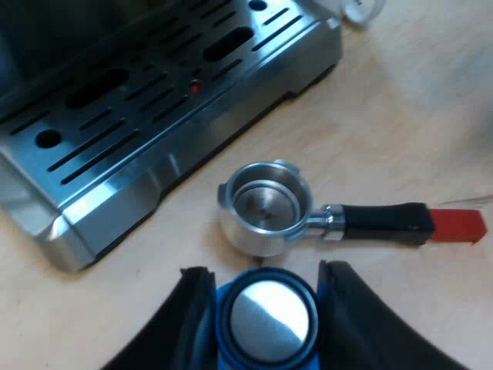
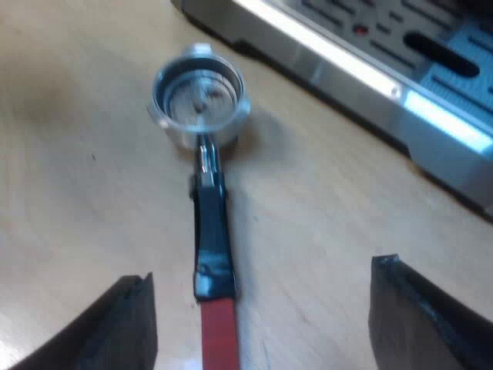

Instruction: Grind coffee beans and then tamp

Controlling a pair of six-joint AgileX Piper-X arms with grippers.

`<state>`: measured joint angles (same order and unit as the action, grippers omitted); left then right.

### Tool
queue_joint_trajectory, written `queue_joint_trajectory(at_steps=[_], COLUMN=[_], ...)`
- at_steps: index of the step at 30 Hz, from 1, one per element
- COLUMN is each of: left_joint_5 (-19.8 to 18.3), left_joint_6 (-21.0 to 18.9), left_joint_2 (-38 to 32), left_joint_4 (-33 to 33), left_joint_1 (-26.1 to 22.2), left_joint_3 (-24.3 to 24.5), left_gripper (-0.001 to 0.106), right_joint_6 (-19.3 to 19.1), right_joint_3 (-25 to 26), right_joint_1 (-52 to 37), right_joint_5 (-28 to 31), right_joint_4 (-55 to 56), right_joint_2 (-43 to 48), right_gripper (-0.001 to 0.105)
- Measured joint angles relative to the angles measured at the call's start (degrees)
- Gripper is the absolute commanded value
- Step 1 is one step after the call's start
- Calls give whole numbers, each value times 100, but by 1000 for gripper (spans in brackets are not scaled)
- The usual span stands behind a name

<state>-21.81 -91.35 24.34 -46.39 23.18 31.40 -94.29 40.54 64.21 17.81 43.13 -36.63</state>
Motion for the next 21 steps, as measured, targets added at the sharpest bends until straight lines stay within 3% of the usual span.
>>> queue_joint_trajectory(at_steps=[6,21], left_joint_5=[0,169], left_joint_6=[0,0], left_joint_2=[0,216], left_joint_4=[-4,11], left_joint_1=[224,277], left_joint_3=[143,225], left_gripper=[0,0], right_joint_6=[0,0], right_joint_3=[-322,-433], right_joint_1=[0,0], right_joint_5=[-33,-123], right_joint_4=[-545,-955], right_joint_2=[59,59], right_gripper=[60,60])
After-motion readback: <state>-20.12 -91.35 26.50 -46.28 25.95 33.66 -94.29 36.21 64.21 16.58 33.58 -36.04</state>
